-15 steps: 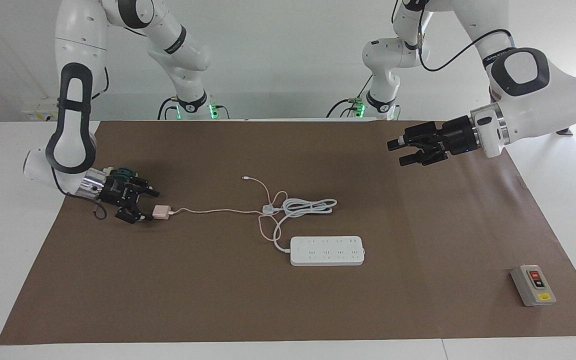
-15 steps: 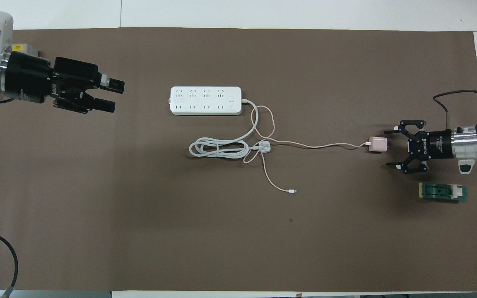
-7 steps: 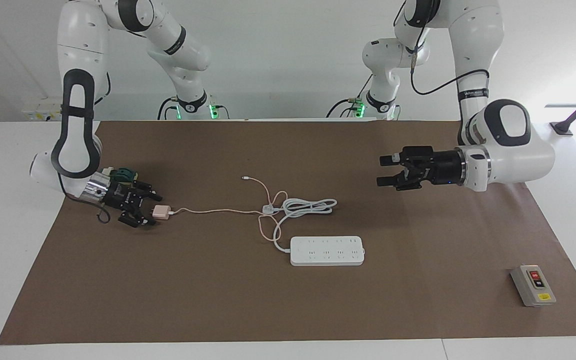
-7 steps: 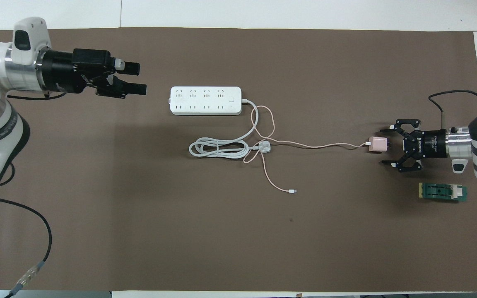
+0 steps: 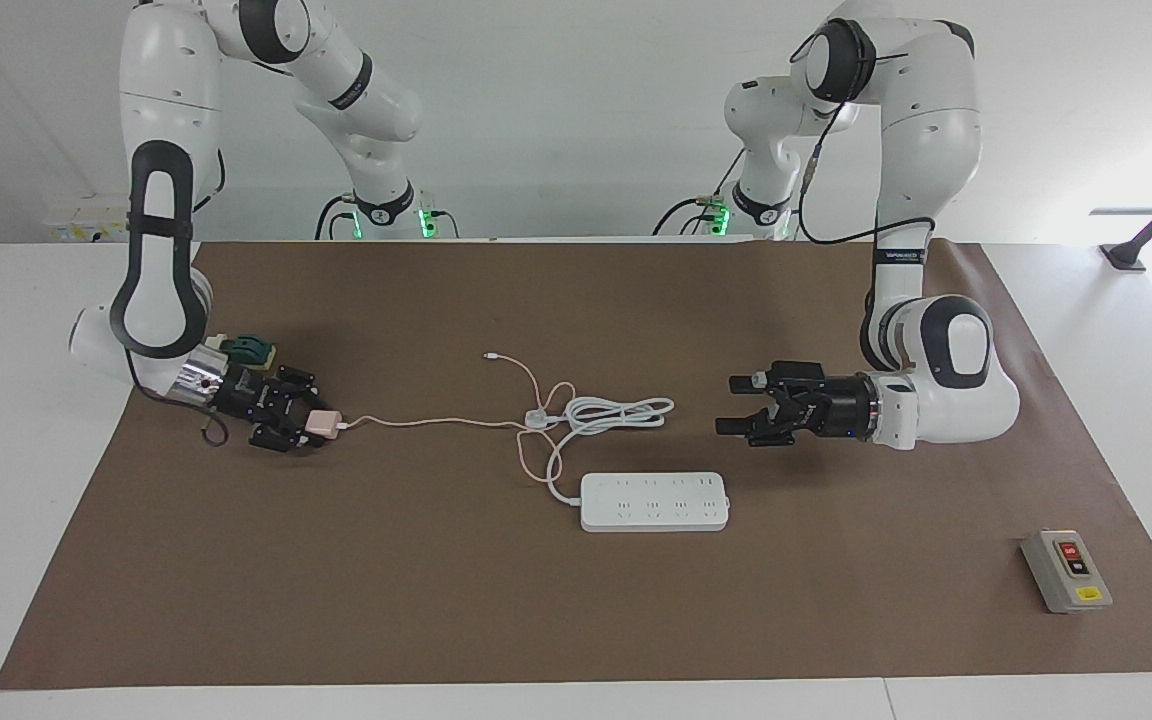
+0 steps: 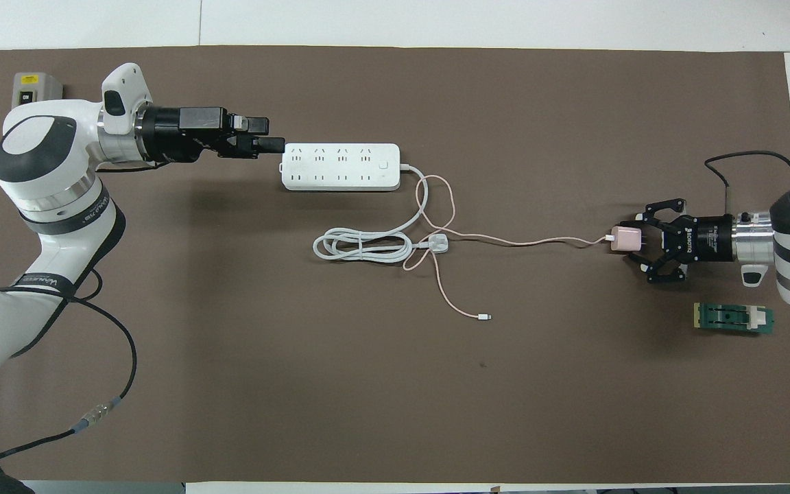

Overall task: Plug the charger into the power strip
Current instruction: 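Hold the power strip with the left gripper while the right gripper grasps the charger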

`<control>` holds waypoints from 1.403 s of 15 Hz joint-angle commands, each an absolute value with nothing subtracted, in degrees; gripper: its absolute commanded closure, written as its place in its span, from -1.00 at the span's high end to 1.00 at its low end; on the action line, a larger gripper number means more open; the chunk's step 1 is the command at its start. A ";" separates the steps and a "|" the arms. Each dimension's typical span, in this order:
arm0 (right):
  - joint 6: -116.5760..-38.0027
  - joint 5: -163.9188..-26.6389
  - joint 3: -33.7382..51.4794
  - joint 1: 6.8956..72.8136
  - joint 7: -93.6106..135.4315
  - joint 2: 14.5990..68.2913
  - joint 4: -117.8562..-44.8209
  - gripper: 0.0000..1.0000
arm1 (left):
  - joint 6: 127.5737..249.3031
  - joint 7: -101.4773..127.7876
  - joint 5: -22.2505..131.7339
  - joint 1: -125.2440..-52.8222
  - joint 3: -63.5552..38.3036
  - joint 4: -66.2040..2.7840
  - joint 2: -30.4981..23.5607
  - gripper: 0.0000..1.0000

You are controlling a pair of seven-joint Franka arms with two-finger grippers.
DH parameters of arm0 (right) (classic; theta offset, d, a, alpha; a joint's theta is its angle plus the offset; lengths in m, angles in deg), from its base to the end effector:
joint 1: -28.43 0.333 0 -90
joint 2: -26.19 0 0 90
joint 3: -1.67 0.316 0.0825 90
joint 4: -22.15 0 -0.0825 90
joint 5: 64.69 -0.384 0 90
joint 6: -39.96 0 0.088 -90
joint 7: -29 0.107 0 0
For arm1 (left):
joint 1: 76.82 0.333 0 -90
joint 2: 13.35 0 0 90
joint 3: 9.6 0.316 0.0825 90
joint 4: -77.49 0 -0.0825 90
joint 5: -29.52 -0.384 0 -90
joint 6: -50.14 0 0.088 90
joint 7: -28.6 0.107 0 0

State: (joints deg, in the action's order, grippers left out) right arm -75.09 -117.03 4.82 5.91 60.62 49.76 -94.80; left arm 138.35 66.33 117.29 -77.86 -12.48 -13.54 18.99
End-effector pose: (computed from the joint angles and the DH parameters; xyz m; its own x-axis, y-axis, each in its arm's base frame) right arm 0.5452 -0.1419 0.2274 0.1226 -0.6699 -0.7322 -0.9877 -0.0099 -0.1563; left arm 0.6653 -0.1493 0.3667 0.9913 -0.1067 0.0769 -0.0752 0.0197 0.9970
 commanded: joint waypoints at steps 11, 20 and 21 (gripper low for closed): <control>-70.87 -117.07 5.62 14.43 71.68 45.98 -88.59 -1.00 | 150.06 62.36 124.18 -84.37 -12.06 -24.72 16.45 0.95; -79.99 -121.10 5.71 32.54 89.38 43.51 -83.93 -1.00 | 150.16 62.87 124.00 -85.25 -12.06 -23.50 16.35 0.99; -82.45 -121.46 5.71 35.34 89.64 43.59 -83.93 -1.00 | 150.16 62.79 124.00 -85.25 -12.06 -23.50 16.18 0.99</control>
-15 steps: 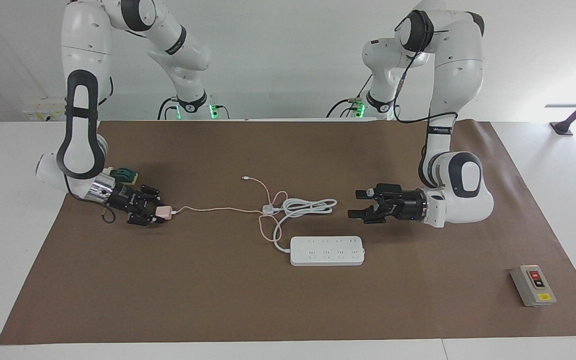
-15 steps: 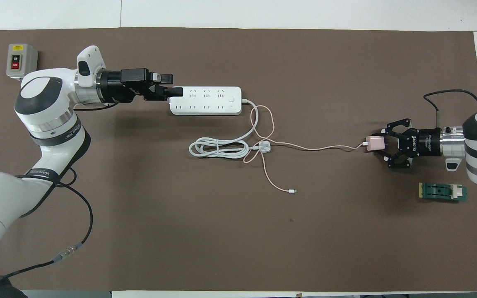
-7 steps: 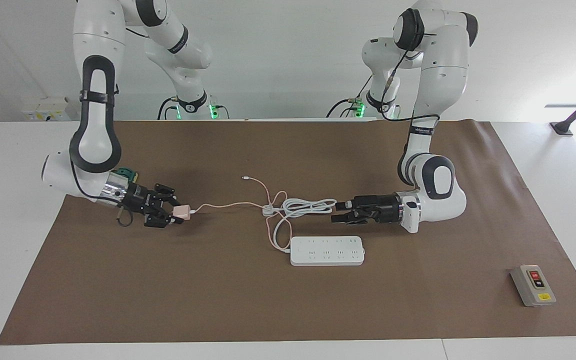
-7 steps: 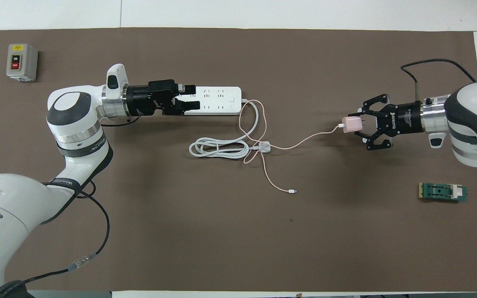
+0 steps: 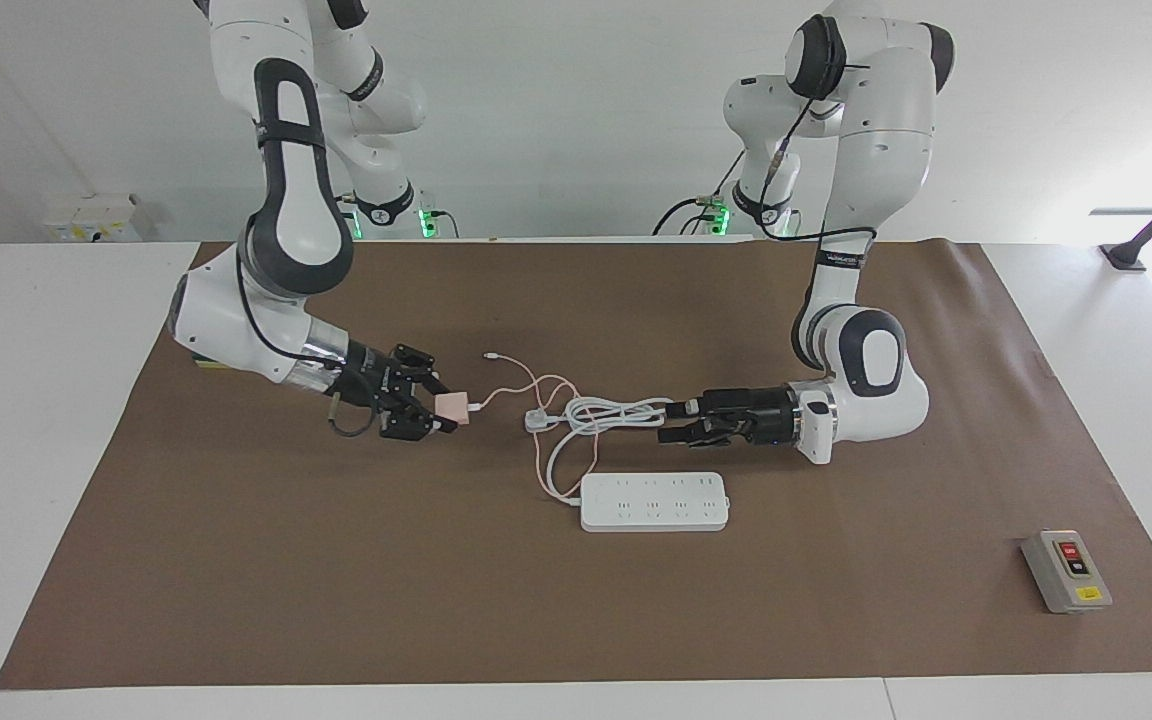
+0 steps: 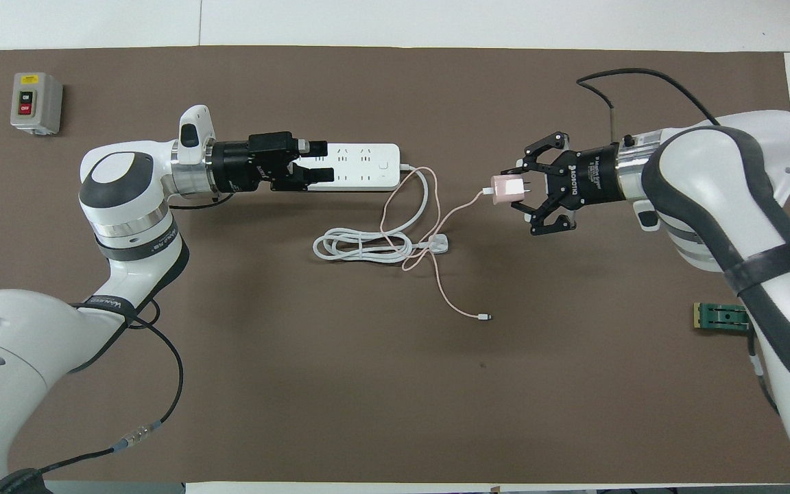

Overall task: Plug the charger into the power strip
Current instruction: 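Carry the pink charger with the right gripper to the left gripper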

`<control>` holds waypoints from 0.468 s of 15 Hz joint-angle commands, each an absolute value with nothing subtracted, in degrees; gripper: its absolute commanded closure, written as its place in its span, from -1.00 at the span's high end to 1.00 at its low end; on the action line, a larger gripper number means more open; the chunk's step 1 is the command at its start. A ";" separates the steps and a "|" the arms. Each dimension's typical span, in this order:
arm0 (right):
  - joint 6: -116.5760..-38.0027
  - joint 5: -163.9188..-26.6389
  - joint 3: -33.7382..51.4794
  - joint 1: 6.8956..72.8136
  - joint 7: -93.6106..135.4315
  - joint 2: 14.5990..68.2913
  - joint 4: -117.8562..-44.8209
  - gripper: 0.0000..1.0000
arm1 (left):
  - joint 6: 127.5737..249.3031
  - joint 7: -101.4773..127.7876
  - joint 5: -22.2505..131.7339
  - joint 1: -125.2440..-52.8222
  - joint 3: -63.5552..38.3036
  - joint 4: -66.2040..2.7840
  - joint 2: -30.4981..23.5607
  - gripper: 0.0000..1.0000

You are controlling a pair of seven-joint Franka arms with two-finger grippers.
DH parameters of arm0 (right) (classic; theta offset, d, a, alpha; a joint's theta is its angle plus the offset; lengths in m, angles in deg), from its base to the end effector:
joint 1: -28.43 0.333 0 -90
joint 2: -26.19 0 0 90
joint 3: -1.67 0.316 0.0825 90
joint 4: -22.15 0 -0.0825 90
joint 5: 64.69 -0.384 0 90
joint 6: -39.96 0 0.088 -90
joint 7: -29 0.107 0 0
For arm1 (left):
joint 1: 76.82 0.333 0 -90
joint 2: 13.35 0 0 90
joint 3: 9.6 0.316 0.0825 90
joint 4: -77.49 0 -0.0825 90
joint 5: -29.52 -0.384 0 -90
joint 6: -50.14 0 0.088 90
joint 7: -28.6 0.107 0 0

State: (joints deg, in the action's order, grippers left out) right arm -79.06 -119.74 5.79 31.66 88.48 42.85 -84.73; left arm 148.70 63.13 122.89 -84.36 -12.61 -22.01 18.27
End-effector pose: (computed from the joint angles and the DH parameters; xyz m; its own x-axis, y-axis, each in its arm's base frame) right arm 0.6165 0.1188 0.3745 0.1431 -0.6679 -0.7304 -0.9891 -0.0698 -0.1299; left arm 0.6340 -0.2077 0.3078 0.9927 -0.0220 -0.1185 0.1179 -0.0296 0.9926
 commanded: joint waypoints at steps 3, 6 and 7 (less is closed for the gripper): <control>-90.01 -121.55 5.71 41.86 94.20 44.03 -83.76 -1.00 | 149.90 62.88 124.00 -85.08 -11.97 -23.50 16.09 0.99; -91.35 -125.93 5.71 44.68 94.83 45.26 -82.54 -1.00 | 149.81 63.31 124.00 -84.90 -12.06 -23.50 16.26 0.99; -92.22 -126.12 5.71 45.99 95.26 45.96 -81.14 -1.00 | 149.72 63.49 124.00 -84.82 -12.06 -23.50 16.27 0.99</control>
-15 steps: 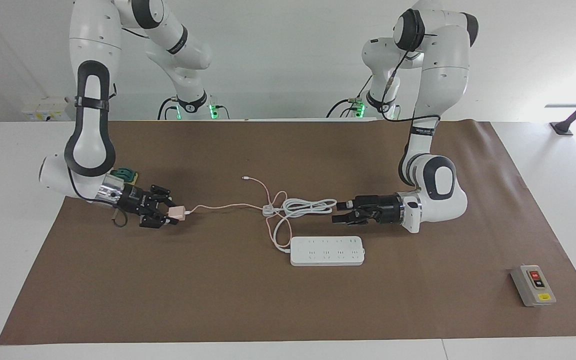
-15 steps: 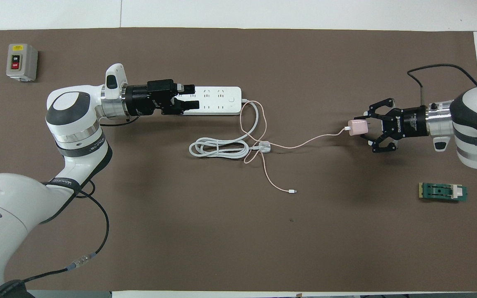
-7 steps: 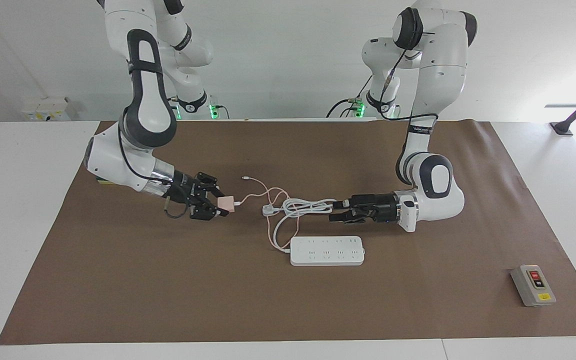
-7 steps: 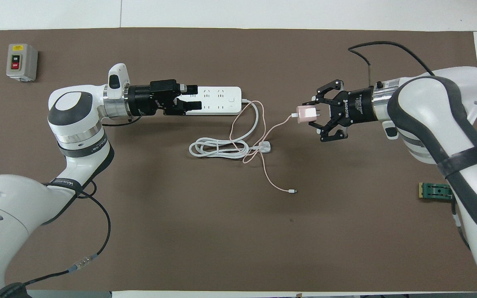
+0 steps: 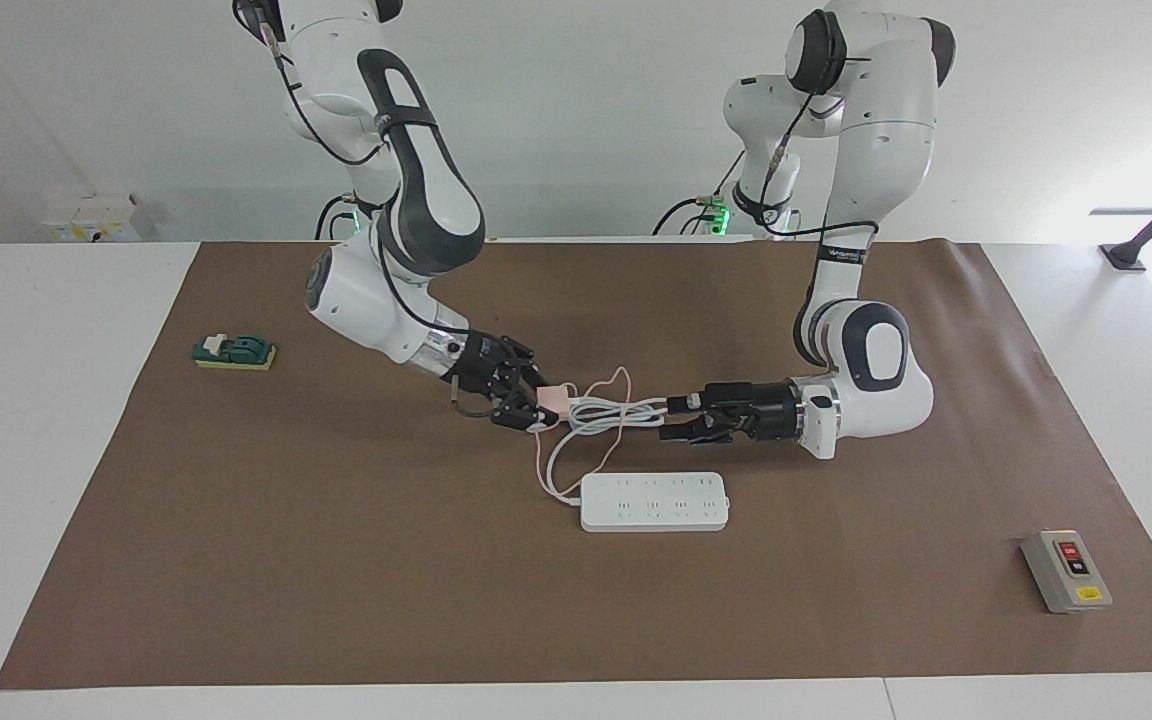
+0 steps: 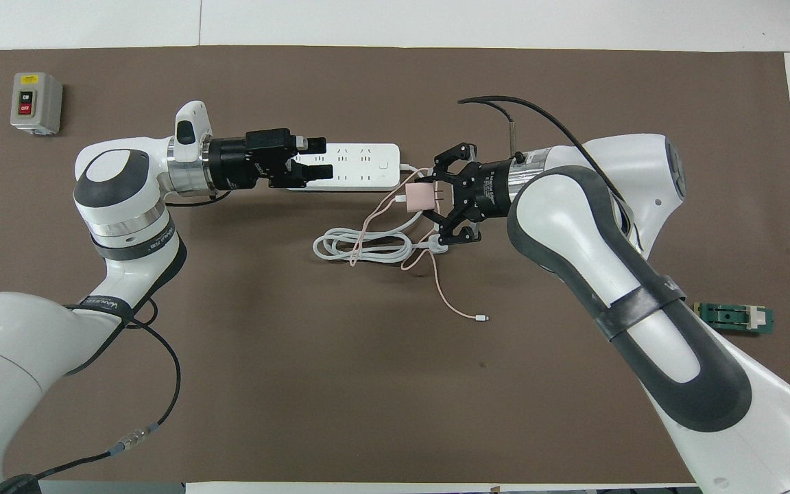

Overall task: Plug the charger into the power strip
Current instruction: 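Carry the pink charger with the right gripper to the left gripper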

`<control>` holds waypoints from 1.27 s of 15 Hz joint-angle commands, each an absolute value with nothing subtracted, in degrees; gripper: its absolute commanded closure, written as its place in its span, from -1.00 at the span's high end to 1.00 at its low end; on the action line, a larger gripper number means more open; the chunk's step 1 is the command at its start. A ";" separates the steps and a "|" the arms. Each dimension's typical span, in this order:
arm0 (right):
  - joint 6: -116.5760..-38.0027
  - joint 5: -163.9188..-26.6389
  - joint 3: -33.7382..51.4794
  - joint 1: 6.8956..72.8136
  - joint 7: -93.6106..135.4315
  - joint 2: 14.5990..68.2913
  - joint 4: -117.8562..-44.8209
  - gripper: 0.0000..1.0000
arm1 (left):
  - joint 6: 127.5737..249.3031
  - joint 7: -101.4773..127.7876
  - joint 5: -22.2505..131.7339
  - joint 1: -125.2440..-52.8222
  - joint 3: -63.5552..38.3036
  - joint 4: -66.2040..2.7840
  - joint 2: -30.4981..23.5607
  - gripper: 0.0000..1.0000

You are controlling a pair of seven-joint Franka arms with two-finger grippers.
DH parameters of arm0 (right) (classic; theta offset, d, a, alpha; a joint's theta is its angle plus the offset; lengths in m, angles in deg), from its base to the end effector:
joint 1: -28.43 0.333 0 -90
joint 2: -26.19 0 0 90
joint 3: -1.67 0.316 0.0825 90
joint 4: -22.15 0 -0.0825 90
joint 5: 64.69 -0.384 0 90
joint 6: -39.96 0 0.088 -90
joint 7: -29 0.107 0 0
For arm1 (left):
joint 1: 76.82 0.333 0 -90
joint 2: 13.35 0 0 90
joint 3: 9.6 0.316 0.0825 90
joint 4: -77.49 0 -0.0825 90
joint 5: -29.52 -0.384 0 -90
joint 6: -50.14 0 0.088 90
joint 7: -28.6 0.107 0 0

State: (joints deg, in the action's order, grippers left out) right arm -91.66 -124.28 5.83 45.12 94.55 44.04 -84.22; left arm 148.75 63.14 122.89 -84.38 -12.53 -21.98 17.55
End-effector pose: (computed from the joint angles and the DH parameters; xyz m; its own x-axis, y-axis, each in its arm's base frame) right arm 0.5986 0.2444 0.3757 0.1405 -0.6758 -0.7235 -0.9866 -0.0346 -0.1593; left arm 0.6346 -0.2071 0.3161 0.9942 -0.0205 -0.1053 0.1047 -0.0290 0.9941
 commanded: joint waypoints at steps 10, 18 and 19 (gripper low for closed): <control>-95.75 -124.72 5.54 53.74 103.17 56.50 -66.02 -1.00 | 148.93 65.16 123.91 -84.11 -11.88 -23.85 16.00 0.99; -94.95 -119.36 5.62 54.71 108.10 62.49 -57.30 -1.00 | 146.38 65.77 123.21 -83.23 -11.71 -25.26 15.91 0.99; -94.95 -119.27 5.62 54.71 108.10 62.49 -57.30 -1.00 | 146.38 66.04 123.12 -82.97 -11.71 -25.34 15.74 0.99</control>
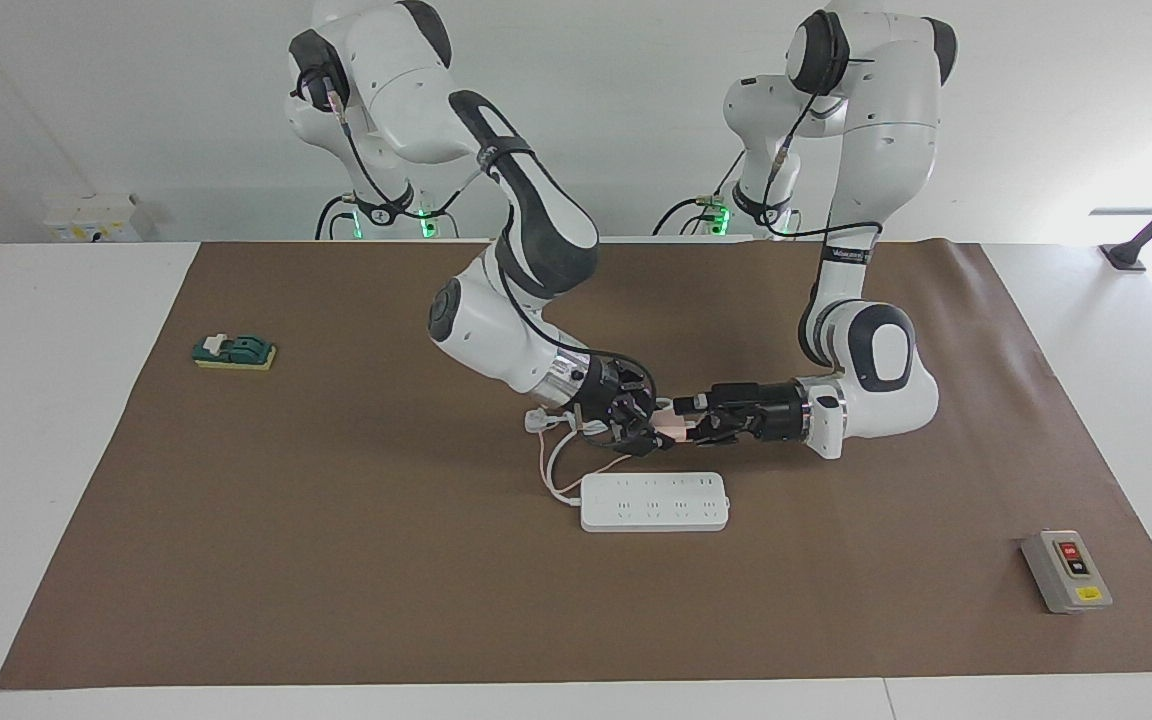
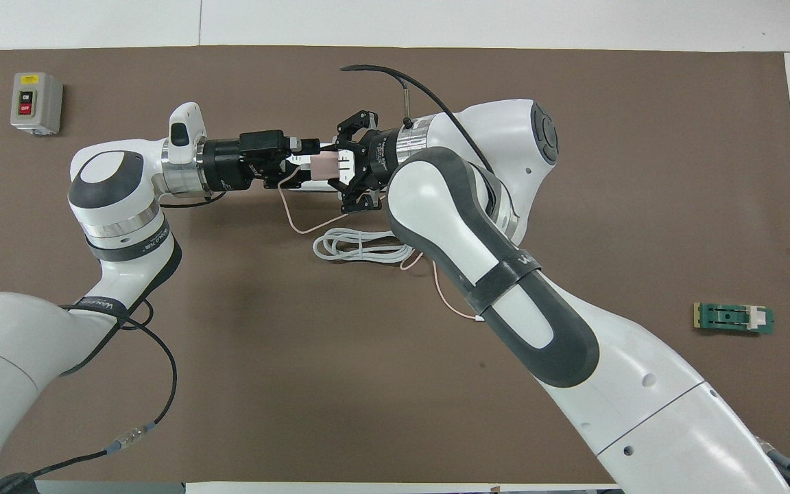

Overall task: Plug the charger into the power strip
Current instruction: 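Carry the pink charger with the right gripper to the left gripper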

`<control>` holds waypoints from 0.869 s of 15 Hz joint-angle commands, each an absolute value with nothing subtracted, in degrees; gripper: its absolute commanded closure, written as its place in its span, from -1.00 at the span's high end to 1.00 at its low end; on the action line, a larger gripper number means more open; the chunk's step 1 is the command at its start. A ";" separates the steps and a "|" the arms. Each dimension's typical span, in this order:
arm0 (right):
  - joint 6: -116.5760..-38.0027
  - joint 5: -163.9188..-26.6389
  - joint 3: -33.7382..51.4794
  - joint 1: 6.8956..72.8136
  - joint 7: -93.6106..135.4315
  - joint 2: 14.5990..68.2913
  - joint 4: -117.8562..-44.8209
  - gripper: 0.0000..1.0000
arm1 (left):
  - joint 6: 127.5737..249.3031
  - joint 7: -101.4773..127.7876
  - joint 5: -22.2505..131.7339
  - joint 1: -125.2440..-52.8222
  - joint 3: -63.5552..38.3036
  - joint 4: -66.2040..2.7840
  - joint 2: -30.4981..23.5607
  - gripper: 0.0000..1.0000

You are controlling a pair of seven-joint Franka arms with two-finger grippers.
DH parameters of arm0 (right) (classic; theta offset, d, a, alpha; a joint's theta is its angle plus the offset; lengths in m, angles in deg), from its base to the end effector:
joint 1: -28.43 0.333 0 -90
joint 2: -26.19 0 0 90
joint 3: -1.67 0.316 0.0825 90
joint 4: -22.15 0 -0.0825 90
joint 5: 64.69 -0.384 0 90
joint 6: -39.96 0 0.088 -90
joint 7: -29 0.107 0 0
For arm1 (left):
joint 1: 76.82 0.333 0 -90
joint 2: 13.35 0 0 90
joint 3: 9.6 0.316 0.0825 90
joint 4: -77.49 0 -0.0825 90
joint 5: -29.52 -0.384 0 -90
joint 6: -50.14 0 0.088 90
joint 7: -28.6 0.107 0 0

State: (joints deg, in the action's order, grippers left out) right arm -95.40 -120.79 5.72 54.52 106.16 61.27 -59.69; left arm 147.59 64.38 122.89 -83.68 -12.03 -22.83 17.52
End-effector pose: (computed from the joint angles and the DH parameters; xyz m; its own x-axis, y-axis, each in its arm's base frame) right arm 0.6479 0.3751 0.3764 0.1546 -0.6539 -0.7407 -0.9830 -0.0264 -0.1818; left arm 0.6333 -0.1959 0.3110 0.9950 -0.0177 -0.0978 0.0974 -0.0218 0.9950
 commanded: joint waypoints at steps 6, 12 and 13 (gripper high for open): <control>-94.78 -119.27 5.62 54.62 108.01 62.49 -57.30 -1.00 | 146.30 66.13 122.51 -82.71 -11.71 -26.49 14.95 0.96; -94.78 -119.27 5.62 54.53 107.92 62.49 -57.30 -1.00 | 144.54 66.13 122.15 -82.00 -11.62 -27.10 14.95 0.12; -94.78 -119.27 5.62 54.53 107.92 62.49 -57.30 -1.00 | 144.10 66.13 121.98 -81.31 -11.62 -27.10 14.95 -0.37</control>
